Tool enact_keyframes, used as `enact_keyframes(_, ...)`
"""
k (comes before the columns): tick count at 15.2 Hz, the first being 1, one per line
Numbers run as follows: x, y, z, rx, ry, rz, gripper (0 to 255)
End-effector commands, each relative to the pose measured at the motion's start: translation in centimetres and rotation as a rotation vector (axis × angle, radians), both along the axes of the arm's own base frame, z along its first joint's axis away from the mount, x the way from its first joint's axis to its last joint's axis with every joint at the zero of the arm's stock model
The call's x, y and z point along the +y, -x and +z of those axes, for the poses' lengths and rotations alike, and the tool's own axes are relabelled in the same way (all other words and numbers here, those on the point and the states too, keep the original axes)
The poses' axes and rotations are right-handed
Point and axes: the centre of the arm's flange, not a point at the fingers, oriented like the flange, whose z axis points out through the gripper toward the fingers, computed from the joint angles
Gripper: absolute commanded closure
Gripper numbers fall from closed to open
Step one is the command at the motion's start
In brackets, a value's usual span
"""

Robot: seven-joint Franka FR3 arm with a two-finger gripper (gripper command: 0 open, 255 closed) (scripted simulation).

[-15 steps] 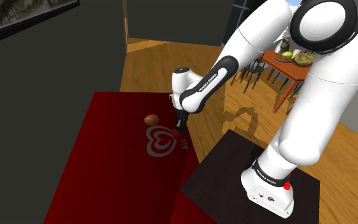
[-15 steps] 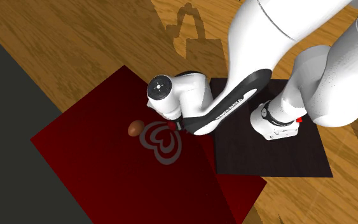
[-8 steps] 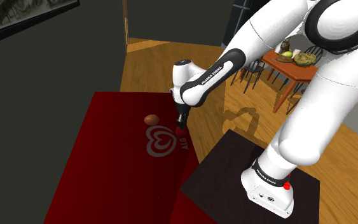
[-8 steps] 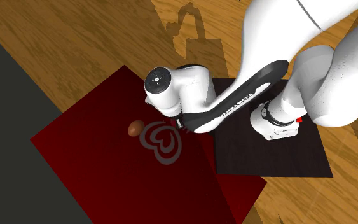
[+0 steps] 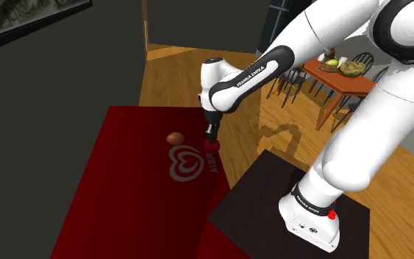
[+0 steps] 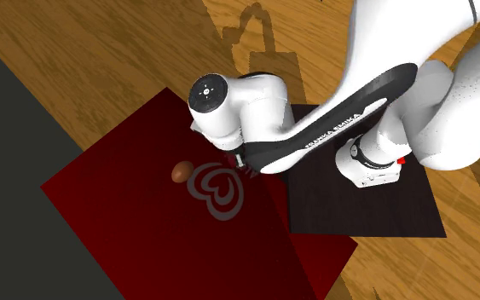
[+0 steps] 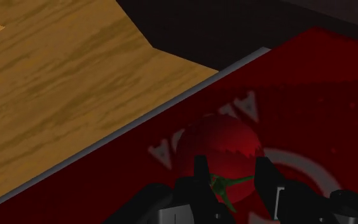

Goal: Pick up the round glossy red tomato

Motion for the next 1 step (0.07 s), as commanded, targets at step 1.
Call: enact_keyframes(1, -0.03, 0.05, 0.37, 0.000, 0.000, 0.000, 255)
